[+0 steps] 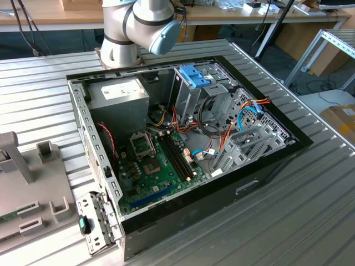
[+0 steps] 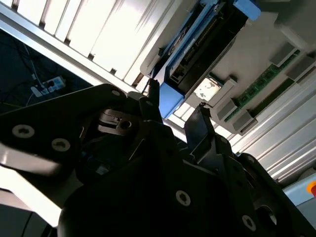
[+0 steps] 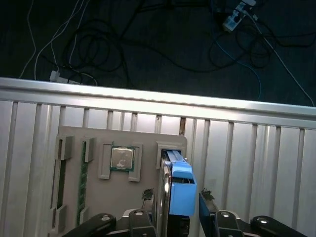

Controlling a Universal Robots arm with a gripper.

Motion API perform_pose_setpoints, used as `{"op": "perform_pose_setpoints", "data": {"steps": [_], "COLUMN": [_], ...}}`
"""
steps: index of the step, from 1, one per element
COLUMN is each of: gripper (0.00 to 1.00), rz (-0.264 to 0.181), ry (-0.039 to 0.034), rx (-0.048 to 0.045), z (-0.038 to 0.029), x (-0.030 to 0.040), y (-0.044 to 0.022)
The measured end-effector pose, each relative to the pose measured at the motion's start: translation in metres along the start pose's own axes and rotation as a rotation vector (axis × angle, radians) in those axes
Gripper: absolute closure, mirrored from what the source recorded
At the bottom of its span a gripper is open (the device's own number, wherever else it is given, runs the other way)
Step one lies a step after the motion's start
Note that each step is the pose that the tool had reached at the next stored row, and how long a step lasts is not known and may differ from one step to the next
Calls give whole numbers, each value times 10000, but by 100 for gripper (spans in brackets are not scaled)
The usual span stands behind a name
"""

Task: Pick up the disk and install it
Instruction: 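Pick up the disk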

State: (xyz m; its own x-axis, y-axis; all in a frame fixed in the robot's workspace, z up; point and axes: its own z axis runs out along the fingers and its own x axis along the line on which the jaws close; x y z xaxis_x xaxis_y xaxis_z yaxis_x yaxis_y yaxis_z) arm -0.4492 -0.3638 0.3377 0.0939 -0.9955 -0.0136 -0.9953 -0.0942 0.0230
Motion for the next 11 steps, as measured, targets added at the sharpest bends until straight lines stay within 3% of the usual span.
{"op": "perform_pose_setpoints", "data": {"steps": [6, 11], "gripper": [52, 52], "rz": [-70, -71], "ry": [2, 1], "rx": [-2, -2], "z": [121, 167], "x": [3, 2], "y": [-17, -1]}}
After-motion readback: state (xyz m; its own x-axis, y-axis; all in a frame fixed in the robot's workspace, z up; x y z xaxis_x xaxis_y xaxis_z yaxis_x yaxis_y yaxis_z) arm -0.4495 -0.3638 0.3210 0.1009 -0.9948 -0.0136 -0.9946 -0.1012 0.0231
